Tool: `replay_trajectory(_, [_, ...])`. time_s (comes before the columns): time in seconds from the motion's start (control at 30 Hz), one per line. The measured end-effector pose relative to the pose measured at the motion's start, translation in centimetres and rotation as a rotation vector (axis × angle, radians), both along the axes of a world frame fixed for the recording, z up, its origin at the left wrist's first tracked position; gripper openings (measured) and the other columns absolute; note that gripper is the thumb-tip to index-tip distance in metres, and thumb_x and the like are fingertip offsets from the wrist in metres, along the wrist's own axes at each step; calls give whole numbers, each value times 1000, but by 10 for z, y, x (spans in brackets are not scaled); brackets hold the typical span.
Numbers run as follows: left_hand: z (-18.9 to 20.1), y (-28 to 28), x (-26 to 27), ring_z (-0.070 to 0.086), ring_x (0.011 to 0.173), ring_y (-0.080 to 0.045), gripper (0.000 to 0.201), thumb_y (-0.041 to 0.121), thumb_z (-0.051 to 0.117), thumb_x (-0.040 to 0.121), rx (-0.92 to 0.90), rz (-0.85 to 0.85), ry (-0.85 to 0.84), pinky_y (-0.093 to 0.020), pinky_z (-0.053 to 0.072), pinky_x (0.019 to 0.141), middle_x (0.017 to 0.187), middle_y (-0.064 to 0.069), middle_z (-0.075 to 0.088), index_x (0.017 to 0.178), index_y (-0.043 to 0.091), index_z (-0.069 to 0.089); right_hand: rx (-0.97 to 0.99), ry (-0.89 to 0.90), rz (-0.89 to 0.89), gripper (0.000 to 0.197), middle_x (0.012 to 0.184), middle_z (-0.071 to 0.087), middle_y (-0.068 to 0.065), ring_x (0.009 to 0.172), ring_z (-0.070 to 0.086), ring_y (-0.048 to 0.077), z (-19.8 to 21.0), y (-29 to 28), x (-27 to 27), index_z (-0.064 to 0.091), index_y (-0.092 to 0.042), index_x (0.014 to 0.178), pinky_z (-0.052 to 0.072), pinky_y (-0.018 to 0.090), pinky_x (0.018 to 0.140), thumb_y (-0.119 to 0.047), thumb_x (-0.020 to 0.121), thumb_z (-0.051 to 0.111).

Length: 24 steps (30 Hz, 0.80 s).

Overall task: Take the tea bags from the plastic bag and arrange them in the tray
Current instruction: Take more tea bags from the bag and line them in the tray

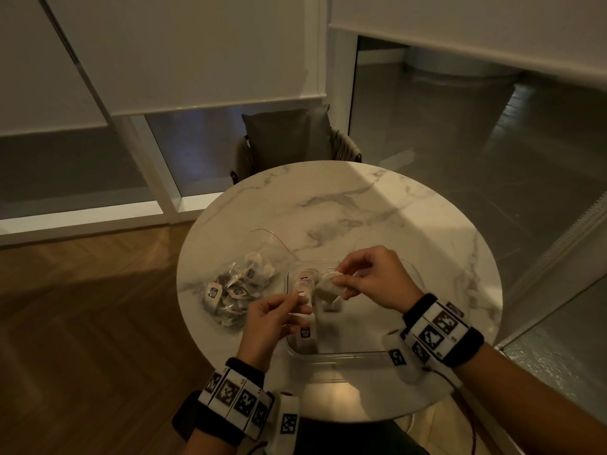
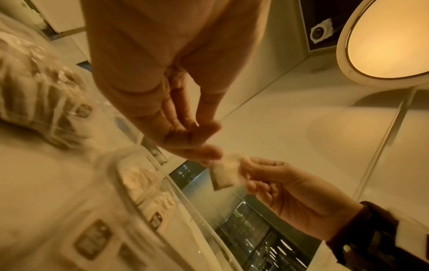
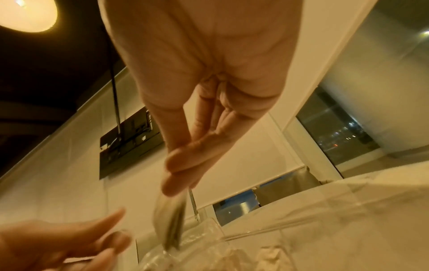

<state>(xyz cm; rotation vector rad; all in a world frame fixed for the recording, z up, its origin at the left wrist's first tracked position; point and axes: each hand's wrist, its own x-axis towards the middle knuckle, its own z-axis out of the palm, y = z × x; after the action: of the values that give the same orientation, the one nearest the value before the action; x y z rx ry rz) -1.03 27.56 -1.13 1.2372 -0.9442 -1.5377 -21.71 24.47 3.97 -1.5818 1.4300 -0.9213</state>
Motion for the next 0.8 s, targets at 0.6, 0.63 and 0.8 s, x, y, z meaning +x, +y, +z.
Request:
replay_trajectory(0.6, [-31,3,29,62,78,-19,39,-8,76,73,124,7,-179,-26,50,58,90,-10,65,105,13,68,141,1072,619,12,83,70,2,63,63,14,-29,-83,27,71,-15,89,57,31,70,-16,79,79])
replay_trajectory(0.63, [-30,3,29,62,78,-18,39,-8,75,73,124,6,-178,-26,50,58,90,-10,65,105,13,68,140,1081,607,13,84,69,1,64,63,15,-31,-85,27,71,-15,90,57,31,71,-16,79,79])
replay_trajectory(0.8, [-33,3,30,63,78,-18,37,-1,78,75,132,15,-158,-25,50,57,92,-10,67,107,16,68,138,1073,585,17,84,66,0,67,62,15,-33,-90,26,72,-14,93,57,30,72,-15,78,79])
